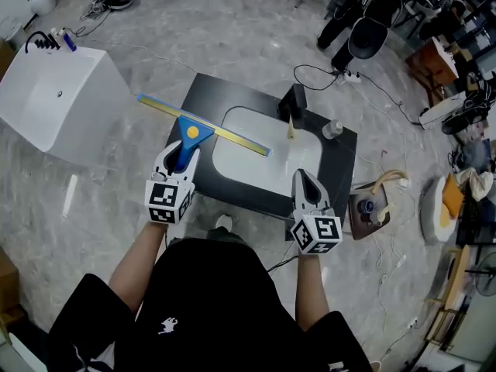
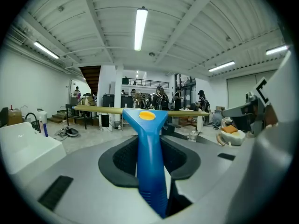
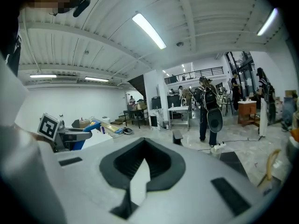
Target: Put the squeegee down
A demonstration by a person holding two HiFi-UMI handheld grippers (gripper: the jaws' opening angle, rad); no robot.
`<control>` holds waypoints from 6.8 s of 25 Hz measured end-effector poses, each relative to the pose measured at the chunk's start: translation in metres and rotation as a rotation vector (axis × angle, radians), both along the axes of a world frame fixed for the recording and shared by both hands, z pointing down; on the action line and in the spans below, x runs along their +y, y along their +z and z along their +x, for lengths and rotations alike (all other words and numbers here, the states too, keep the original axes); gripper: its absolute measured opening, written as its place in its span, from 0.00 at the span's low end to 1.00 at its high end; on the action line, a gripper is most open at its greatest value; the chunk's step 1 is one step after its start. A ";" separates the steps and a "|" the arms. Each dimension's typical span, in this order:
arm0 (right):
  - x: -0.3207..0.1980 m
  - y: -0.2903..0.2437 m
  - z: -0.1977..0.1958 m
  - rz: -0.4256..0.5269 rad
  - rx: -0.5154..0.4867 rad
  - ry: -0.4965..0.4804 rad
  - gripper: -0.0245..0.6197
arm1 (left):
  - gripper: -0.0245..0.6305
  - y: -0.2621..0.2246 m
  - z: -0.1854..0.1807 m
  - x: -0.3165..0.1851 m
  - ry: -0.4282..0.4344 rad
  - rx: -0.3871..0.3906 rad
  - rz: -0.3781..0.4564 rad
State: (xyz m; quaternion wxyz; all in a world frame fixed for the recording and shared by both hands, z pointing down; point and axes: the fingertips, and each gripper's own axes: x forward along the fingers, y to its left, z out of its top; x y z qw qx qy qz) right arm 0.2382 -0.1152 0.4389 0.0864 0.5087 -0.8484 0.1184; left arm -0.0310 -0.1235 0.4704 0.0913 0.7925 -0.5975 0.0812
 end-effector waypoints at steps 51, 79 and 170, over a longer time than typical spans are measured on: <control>-0.133 0.113 -0.075 -0.308 0.021 0.153 0.04 | 0.23 0.159 0.023 -0.229 -0.042 0.047 -0.379; -0.159 0.163 -0.064 -0.432 -0.028 0.207 0.04 | 0.23 0.230 0.033 -0.289 -0.072 -0.029 -0.501; 0.040 -0.053 -0.117 0.093 -0.075 0.117 0.04 | 0.04 -0.063 -0.087 0.012 0.139 -0.055 0.076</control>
